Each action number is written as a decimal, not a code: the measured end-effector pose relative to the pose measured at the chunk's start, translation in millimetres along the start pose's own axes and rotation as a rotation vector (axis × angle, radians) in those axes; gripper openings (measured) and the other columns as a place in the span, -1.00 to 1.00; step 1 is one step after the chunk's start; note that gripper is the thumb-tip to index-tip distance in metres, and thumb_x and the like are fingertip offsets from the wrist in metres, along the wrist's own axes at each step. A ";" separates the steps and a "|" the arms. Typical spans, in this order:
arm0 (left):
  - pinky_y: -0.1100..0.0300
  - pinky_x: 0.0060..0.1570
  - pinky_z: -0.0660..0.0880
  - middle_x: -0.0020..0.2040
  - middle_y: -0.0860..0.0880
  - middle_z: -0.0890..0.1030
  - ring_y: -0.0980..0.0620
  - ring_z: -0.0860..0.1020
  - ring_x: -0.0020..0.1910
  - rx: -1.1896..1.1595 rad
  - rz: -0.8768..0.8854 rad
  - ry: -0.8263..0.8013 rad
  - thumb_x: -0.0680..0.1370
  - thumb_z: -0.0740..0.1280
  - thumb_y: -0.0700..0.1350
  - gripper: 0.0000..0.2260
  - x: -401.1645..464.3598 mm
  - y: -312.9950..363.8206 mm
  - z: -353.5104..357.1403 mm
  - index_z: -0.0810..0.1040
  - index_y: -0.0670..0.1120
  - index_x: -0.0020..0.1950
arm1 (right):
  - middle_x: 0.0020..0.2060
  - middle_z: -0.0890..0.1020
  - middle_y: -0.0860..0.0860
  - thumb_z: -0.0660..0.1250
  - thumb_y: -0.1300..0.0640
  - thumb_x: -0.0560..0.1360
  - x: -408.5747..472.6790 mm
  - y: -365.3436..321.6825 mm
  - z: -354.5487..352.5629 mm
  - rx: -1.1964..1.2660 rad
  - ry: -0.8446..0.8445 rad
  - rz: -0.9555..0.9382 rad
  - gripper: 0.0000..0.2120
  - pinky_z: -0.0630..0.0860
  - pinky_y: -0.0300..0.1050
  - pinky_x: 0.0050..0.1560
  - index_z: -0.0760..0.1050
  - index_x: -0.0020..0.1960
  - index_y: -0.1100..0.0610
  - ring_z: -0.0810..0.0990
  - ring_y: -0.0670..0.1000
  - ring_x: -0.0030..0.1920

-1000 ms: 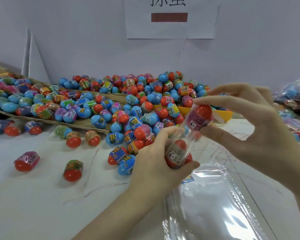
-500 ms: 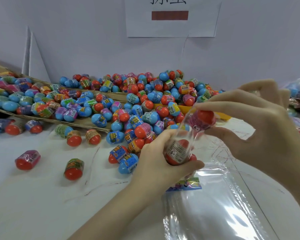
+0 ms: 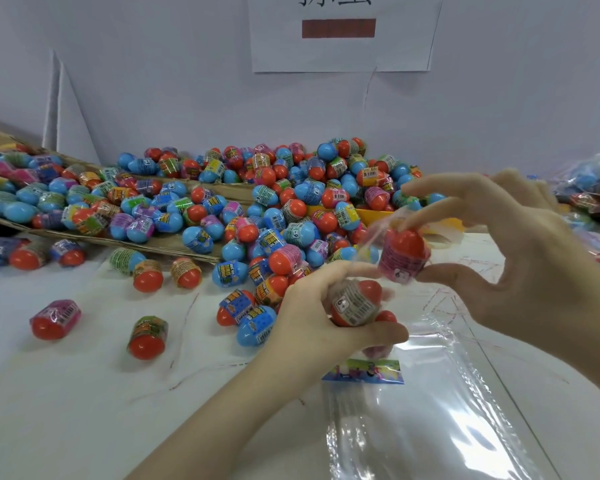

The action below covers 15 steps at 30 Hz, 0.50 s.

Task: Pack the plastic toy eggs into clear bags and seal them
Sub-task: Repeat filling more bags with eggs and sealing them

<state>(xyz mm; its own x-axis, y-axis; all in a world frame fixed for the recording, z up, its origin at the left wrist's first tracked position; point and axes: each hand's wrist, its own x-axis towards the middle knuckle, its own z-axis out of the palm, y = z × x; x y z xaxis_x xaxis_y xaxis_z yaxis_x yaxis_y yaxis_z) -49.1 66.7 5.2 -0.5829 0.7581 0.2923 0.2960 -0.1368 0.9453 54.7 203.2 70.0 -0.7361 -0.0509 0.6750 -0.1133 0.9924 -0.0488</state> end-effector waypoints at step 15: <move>0.49 -0.21 0.46 -0.13 0.29 0.64 0.33 0.60 -0.15 -0.029 -0.041 -0.083 0.15 0.48 0.01 -0.67 0.3 2.9 -2.4 0.59 0.14 -0.11 | -0.26 0.47 -0.11 0.30 0.05 0.22 -2.9 -5.1 -5.6 0.078 -0.310 0.150 -0.74 0.16 -0.14 -0.04 0.50 -0.09 -0.08 0.27 -0.15 -0.07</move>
<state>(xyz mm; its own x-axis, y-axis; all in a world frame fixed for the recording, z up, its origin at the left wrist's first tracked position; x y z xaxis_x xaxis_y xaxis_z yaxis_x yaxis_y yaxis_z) -50.3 65.0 8.4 -0.5291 0.8135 0.2415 0.2501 -0.1224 0.9604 61.2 199.0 72.4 -0.9145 0.0513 0.4013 -0.0303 0.9805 -0.1944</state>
